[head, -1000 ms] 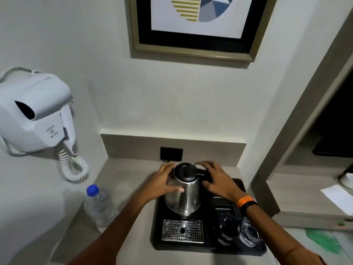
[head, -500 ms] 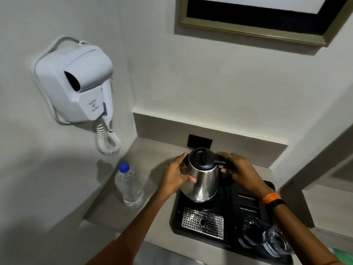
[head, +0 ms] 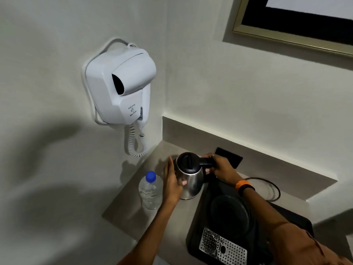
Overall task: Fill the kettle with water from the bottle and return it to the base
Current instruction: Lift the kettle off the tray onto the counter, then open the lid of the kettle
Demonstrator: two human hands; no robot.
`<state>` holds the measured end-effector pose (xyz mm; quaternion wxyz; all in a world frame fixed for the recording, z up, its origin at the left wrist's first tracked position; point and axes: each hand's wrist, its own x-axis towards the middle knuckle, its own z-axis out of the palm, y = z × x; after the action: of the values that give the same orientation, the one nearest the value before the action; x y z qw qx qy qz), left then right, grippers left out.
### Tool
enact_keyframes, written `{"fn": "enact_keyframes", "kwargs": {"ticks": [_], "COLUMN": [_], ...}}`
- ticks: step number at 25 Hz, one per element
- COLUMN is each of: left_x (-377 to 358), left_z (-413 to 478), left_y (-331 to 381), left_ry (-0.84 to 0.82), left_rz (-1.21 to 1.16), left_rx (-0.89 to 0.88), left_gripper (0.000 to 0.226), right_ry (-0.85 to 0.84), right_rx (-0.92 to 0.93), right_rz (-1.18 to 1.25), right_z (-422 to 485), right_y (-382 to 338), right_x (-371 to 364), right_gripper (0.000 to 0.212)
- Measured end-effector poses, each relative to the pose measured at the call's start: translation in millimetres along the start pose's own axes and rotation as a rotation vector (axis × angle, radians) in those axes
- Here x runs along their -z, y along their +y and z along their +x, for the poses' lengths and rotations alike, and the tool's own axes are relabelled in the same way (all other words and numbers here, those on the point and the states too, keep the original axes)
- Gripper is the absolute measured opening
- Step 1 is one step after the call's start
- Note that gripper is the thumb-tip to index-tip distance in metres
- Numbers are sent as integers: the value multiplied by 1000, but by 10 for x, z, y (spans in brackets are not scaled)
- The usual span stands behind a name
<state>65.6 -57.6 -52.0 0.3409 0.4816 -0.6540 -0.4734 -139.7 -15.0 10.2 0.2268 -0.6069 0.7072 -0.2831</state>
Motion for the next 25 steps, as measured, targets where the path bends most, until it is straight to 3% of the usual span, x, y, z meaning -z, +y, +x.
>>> {"fn": "enact_keyframes", "kwargs": {"ticks": [9,13,17,20,25], "left_x": [-75,-117,-147,-161,-203], "left_z": [128,141,181,232,174], "left_y": [-161,-191,-252,-264,-194], "left_ry": [30,49,11,-17,83], "left_rz": [14,31,-6,-67,134], "left_rx": [61,82,84,143,100], "left_gripper": [104,104,116,126,111], "right_ry": [-121,4,26,62,103], "right_rx": [-128,-224,-278,-272,-228], "right_rz": [20,35,-274,-332,-106], "right_z": [291,330,416,410,418], "right_y": [83,-151,-294,-294,-285], "right_x": [-121,-292,-542,-609,-507], "right_gripper": [46,38,61,52,35]}}
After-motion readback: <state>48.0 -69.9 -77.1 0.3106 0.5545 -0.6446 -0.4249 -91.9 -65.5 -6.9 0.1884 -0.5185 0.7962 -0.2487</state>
